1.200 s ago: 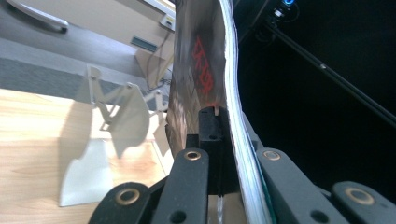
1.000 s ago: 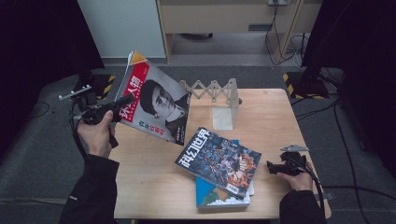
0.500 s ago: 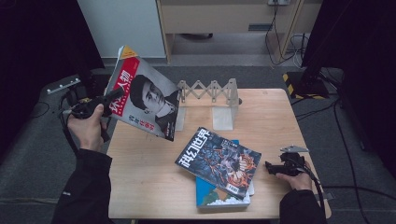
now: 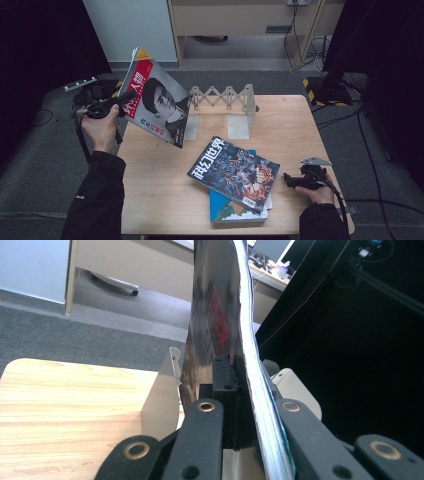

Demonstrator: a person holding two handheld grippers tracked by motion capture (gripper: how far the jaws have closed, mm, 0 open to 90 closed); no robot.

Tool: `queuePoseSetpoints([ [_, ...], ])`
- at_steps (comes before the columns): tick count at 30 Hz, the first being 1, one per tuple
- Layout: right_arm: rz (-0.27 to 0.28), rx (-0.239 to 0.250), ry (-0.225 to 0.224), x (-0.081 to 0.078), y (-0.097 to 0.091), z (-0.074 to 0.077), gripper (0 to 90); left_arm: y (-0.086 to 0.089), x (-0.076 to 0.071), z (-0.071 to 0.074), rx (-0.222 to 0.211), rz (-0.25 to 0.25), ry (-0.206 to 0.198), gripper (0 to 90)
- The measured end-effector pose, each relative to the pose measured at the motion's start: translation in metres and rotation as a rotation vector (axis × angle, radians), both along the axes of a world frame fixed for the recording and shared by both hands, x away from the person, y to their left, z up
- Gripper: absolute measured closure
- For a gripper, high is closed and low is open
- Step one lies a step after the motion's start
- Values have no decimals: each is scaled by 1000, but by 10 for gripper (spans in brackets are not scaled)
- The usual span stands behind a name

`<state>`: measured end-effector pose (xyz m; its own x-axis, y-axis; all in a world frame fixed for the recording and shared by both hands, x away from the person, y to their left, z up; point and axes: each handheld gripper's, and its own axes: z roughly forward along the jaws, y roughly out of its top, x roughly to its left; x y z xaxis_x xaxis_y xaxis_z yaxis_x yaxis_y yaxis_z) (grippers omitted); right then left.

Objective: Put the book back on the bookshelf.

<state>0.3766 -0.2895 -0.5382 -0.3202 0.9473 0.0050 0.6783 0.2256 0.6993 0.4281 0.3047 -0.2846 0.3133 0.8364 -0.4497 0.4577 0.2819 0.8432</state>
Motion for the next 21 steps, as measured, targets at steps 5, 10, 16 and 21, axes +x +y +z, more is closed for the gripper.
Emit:
queuePoseSetpoints([
  [5, -1, 1, -8, 0, 0, -1, 27, -10, 11, -8, 48, 12, 25, 865],
  [10, 0, 0, -10, 0, 0, -1, 27, -19, 17, -12, 97, 26, 40, 866],
  [16, -3, 0, -9, 0, 0, -1, 26, -29, 24, -15, 145, 42, 51, 866],
  [21, -4, 0, -8, 0, 0, -1, 26, -39, 31, -16, 175, 57, 59, 865],
])
